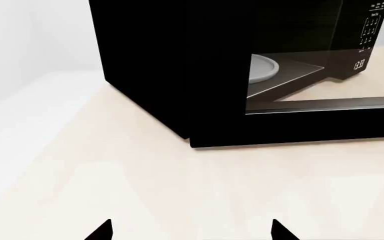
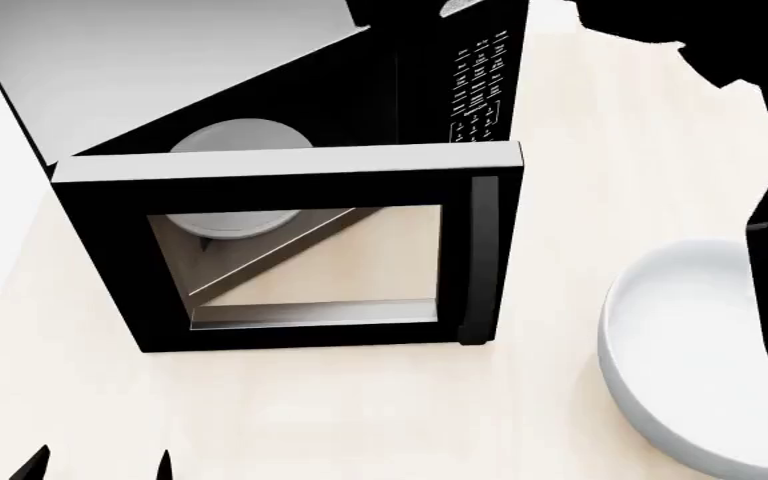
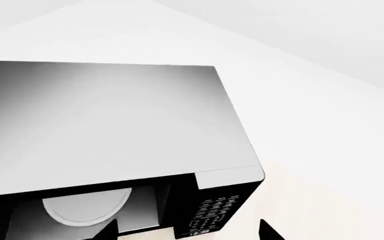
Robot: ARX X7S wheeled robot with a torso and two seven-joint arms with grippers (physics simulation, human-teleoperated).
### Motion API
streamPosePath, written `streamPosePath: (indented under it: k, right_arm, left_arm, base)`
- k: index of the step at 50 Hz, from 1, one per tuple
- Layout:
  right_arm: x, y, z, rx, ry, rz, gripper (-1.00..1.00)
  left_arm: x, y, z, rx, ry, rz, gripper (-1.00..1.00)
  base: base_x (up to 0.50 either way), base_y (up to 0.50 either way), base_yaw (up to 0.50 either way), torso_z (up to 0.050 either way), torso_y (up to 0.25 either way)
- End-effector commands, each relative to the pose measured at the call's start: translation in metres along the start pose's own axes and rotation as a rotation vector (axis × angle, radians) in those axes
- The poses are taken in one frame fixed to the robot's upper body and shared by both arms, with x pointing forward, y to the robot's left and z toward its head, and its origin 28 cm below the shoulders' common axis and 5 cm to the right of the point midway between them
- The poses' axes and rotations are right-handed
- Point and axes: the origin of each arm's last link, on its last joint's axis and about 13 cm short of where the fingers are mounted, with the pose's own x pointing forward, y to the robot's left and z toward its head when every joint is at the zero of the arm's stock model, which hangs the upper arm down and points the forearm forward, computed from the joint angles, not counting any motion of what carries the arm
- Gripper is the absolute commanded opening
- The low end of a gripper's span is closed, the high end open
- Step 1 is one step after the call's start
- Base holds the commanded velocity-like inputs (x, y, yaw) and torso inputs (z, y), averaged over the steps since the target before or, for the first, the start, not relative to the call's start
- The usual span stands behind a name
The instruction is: Open the microwave.
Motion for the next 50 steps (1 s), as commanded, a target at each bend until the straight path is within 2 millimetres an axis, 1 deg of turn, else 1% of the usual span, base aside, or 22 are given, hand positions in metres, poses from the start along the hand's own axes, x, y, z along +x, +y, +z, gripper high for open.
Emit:
streamPosePath:
  k: [1,12,22,28,36,50]
  right_arm:
    - [0.007,-0.01,0.013,0.027,0.11,0.027,1.0]
    - [0.022,-0.009,0.013,0.084,0.189,0.045,1.0]
    - [0.033,-0.007,0.009,0.093,0.241,0.05,1.0]
    - [0.039,-0.009,0.006,0.109,0.265,0.048,1.0]
    - [0.046,-0.01,-0.004,0.121,0.295,0.03,1.0]
    - [0.059,-0.003,-0.02,0.123,0.342,0.044,1.0]
  left_arm:
    - [-0.002,0.0,-0.002,0.007,0.012,-0.005,1.0]
    - [-0.001,0.0,-0.002,0.006,0.013,-0.005,1.0]
    - [-0.001,0.0,-0.002,0.006,0.011,-0.005,1.0]
    - [-0.001,0.0,-0.002,0.006,0.012,-0.003,1.0]
    - [-0.001,0.0,-0.002,0.005,0.014,0.001,1.0]
    - [0.0,0.0,-0.002,0.007,0.009,-0.002,1.0]
  base:
    - [0.0,0.0,0.0,0.0,0.0]
    - [0.0,0.0,0.0,0.0,0.0]
    - [0.0,0.0,0.0,0.0,0.0]
    - [0.0,0.0,0.0,0.0,0.0]
    - [0.0,0.0,0.0,0.0,0.0]
    - [0.0,0.0,0.0,0.0,0.0]
